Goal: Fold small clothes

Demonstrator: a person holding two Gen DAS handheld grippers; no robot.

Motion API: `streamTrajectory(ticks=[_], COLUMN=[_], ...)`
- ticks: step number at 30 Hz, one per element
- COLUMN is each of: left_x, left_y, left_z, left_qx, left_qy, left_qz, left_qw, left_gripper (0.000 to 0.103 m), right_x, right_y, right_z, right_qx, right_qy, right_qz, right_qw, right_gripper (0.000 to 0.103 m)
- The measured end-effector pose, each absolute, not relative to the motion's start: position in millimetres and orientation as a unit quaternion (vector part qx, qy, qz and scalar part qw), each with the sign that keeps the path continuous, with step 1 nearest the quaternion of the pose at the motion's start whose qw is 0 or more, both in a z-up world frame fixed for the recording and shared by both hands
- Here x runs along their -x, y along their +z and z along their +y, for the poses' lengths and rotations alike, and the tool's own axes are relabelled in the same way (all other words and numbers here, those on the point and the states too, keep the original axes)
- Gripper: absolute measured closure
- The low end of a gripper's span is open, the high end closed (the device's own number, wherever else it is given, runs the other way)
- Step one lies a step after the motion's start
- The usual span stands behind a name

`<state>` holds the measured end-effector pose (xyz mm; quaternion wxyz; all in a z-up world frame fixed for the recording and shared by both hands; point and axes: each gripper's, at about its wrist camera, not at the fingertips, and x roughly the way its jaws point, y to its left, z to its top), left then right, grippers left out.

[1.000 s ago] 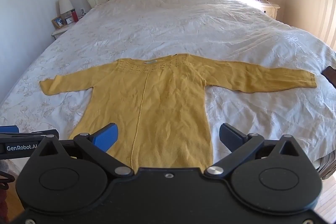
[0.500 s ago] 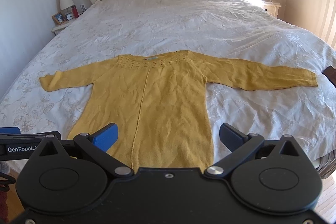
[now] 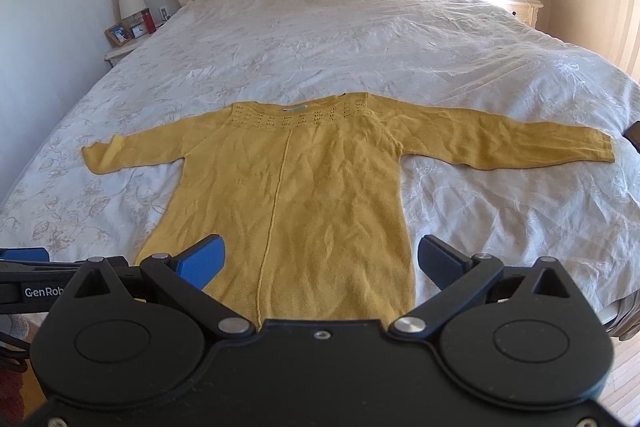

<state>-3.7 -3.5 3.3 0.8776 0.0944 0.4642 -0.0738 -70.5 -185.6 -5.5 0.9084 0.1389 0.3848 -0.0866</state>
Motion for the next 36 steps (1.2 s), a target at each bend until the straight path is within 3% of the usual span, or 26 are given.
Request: streamTrajectory(ticks=[36], left_x=[-5], left_y=[-3], left_z=[-1], left_qx=[-0.089], left_qy=[-0.042], left_qz=[0.479], left_qw=[0.873], left_gripper=[0.002], right_x=[55], right_y=[-18], right_z=[-196], right_qx=[-0.166], right_qy=[-0.06], right_qz=[0.409], right_qw=[0.895], right_gripper=[0.001])
